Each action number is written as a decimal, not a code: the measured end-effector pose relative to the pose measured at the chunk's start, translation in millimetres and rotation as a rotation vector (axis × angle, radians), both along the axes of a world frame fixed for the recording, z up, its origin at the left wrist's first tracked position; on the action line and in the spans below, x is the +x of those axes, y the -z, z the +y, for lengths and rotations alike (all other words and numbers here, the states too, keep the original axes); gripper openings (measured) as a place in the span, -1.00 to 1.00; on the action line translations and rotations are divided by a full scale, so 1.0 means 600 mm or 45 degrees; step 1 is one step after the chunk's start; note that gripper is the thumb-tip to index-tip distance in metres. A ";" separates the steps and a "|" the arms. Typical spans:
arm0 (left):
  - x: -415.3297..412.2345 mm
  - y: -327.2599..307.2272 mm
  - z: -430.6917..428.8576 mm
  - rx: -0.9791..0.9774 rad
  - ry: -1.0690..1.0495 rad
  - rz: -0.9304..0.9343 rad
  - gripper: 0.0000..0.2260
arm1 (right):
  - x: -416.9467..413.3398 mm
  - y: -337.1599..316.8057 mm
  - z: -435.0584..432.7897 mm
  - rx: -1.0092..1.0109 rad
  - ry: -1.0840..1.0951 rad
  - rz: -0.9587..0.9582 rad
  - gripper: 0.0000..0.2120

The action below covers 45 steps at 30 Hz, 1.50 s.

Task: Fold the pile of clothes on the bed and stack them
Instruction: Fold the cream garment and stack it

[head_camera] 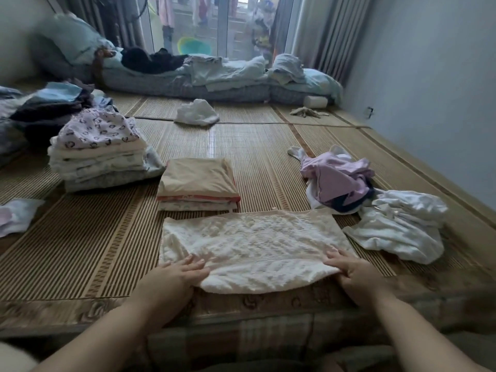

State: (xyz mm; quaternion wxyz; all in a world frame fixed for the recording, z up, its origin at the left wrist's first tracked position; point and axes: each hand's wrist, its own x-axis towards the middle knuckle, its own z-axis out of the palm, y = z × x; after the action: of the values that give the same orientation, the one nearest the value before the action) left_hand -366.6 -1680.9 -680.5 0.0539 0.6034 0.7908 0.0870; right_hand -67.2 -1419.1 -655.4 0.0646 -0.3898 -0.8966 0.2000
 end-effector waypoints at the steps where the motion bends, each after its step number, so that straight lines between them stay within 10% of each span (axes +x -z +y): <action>1: 0.001 -0.009 0.001 0.040 -0.012 -0.001 -0.59 | 0.002 -0.013 -0.005 -0.028 0.068 0.083 -0.68; 9: -0.006 -0.199 0.006 0.427 -0.270 -0.884 -0.82 | 0.004 -0.226 0.019 -0.287 0.098 0.749 -0.91; 12: -0.023 -0.254 -0.002 0.475 -0.175 -1.533 -0.76 | -0.013 -0.289 0.060 -0.352 0.032 0.707 -0.94; 17: -0.067 -0.218 0.011 0.258 -0.292 -1.806 -0.74 | -0.122 -0.283 0.119 -0.241 -0.004 0.348 -0.91; 23: -0.118 -0.100 0.039 0.000 -0.731 -1.421 -0.84 | -0.277 -0.109 0.106 0.002 0.138 -0.037 -0.43; 27: -0.140 -0.071 0.029 -0.104 -0.484 -1.108 -0.37 | -0.300 0.001 0.052 -0.102 0.117 -0.198 -0.30; 32: -0.133 -0.050 0.035 -0.036 -0.356 -0.602 -0.44 | -0.298 0.004 0.018 -0.070 0.089 -0.281 -0.30; 37: -0.150 -0.053 0.024 -0.116 -0.192 -0.593 -0.49 | -0.272 -0.031 -0.158 0.187 -0.379 0.176 -0.39; 45: -0.163 -0.044 0.001 -0.152 0.139 -0.624 -0.56 | -0.231 0.021 -0.323 0.192 -0.824 -0.289 -0.06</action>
State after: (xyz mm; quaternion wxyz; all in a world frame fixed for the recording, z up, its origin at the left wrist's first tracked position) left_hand -464.5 -1680.0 -654.2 0.2841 0.6018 0.7242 0.1808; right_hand -205.6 -1613.0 -668.0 -0.0734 -0.0995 -0.9874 0.0987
